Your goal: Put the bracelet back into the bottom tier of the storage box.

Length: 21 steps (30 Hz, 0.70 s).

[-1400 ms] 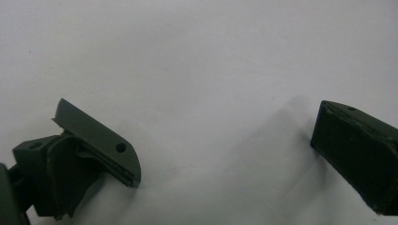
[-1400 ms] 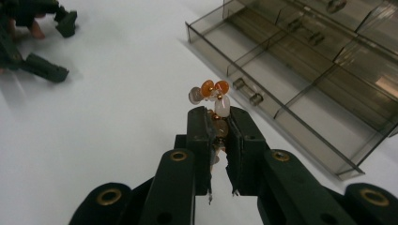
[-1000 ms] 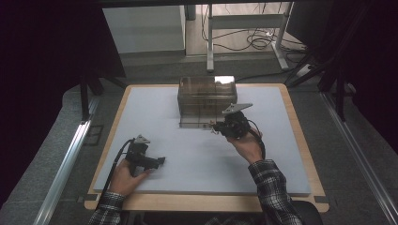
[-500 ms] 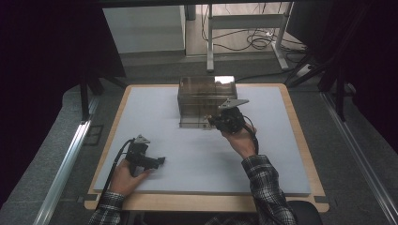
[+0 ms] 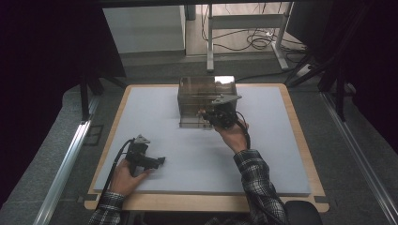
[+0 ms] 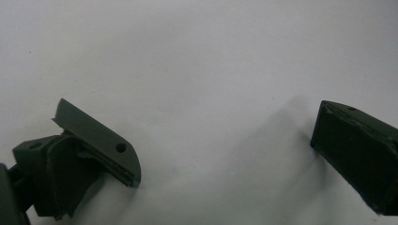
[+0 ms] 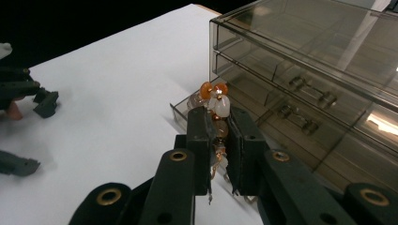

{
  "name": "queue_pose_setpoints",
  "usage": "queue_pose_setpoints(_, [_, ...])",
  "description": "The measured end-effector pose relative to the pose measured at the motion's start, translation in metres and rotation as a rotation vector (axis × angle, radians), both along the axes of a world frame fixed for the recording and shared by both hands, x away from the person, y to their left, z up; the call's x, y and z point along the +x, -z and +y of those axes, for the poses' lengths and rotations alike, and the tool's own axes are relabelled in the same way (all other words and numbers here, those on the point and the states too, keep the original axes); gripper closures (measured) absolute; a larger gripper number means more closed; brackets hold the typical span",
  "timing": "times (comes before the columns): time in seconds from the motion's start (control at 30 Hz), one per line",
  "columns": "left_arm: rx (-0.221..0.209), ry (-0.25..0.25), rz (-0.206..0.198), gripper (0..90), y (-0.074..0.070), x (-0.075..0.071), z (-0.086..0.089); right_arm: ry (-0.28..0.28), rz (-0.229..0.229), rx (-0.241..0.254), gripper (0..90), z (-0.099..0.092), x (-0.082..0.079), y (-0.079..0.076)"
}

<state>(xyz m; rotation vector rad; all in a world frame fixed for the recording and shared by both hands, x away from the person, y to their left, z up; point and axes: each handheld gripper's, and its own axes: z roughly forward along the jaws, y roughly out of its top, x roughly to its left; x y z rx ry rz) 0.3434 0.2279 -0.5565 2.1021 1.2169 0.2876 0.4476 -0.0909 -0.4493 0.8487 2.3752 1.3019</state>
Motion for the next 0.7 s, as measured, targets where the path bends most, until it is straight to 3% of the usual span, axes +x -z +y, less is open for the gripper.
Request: queue_pose_setpoints(0.7, [-0.002, -0.002, 0.001, 0.0, 0.0, 0.0, 0.0, 0.0, -0.005, 0.019, 78.8, 0.035, 0.022, 0.021])
